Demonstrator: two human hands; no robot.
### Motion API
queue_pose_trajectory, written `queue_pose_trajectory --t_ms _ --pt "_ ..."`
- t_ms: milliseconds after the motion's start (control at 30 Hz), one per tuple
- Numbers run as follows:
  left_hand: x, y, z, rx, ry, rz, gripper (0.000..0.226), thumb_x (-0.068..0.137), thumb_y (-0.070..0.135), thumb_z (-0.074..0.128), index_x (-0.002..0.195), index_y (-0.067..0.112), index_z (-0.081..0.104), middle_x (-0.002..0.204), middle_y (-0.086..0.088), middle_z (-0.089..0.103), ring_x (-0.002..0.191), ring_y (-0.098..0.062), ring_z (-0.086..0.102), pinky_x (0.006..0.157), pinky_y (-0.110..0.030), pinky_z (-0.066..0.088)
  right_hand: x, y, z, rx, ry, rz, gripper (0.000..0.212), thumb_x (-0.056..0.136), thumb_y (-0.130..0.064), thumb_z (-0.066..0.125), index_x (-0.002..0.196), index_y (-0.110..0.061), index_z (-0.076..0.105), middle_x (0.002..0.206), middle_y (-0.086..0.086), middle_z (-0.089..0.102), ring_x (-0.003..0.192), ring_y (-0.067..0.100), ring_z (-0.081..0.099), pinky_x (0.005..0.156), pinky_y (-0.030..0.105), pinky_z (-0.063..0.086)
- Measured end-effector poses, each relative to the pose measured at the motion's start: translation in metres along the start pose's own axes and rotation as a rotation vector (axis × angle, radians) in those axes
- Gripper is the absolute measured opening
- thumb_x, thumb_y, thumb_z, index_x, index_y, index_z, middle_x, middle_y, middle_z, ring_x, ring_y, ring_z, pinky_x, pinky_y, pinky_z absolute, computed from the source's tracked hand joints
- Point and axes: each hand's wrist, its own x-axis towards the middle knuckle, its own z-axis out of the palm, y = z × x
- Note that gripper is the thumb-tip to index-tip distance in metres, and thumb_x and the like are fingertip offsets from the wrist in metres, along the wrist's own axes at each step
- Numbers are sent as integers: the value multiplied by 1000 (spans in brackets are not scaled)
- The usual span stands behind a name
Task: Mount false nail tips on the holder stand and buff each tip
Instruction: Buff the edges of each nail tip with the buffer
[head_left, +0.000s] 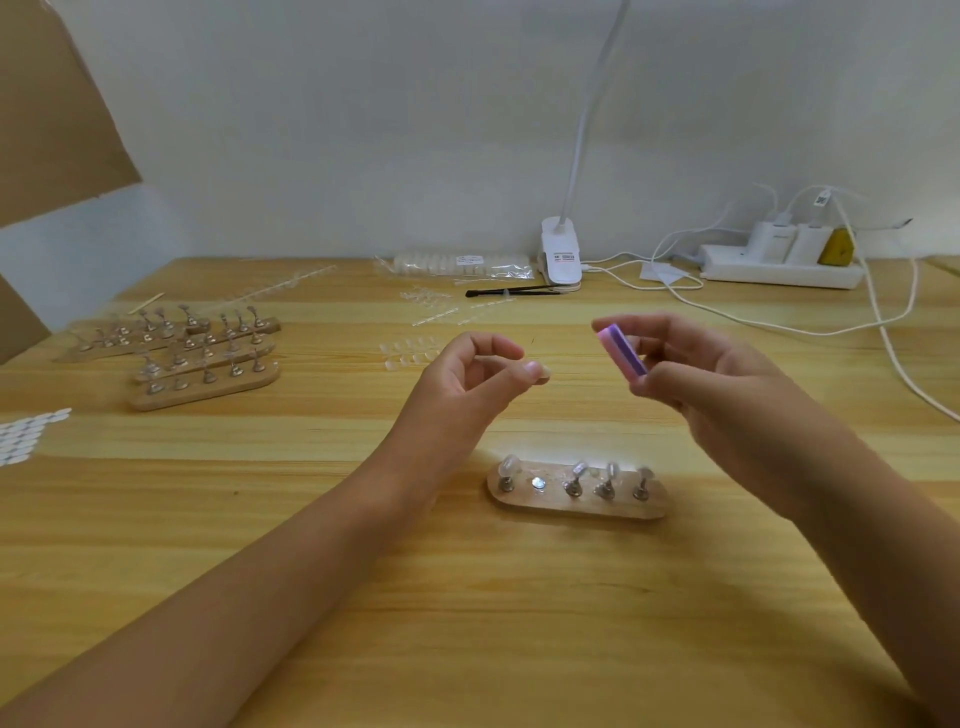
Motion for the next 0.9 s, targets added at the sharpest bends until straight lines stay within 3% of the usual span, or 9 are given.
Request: queue_pose_trajectory --t_ms 133,267,400,500,667,800,900 --pt "0 -1 2 7 1 6 17 89 30 69 102 25 58 104 -3 75 96 -1 68 85 -19 45 4 8 11 123 36 90 35 87 0 59 107 -26 69 89 -10 72 93 7 66 83 24 45" --pt "1 -3 2 6 -6 29 18 89 27 70 103 24 58 102 -8 73 92 -1 68 77 -10 49 3 10 17 134 -34 88 41 83 -9 69 118 -30 63 97 0 74 96 15 70 88 30 55" --pt "2 -4 2 -2 -23 47 17 90 24 69 104 21 59 85 5 71 86 0 67 76 -10 48 1 10 21 141 -79 41 42 70 -24 76 111 -29 67 101 3 73 97 20 72 89 23 55" --pt "2 -5 2 17 -33 52 15 91 24 68 103 22 59 79 13 69 82 2 65 76 -11 48 2 9 21 120 8 -24 44 70 -25 75 113 -27 66 101 1 72 95 19 72 88 24 56" --pt "1 -3 3 23 -42 54 13 92 25 65 102 21 57 77 16 69 81 3 65 80 -16 47 0 5 25 85 -48 -18 45 72 -22 74 115 -22 63 98 0 72 93 15 73 80 16 53" --pt "2 -2 3 3 -20 65 12 92 23 66 99 21 57 79 14 71 83 3 66 78 -10 49 1 6 27 151 77 -59 46 73 -17 74 116 -16 57 95 0 73 93 17 73 81 20 55" --pt "2 -2 4 3 -24 61 11 92 22 66 98 20 57 78 11 70 79 0 65 77 -13 50 -1 7 32 100 -39 -13 45 70 -19 76 110 -14 55 97 2 74 92 20 73 85 28 58"
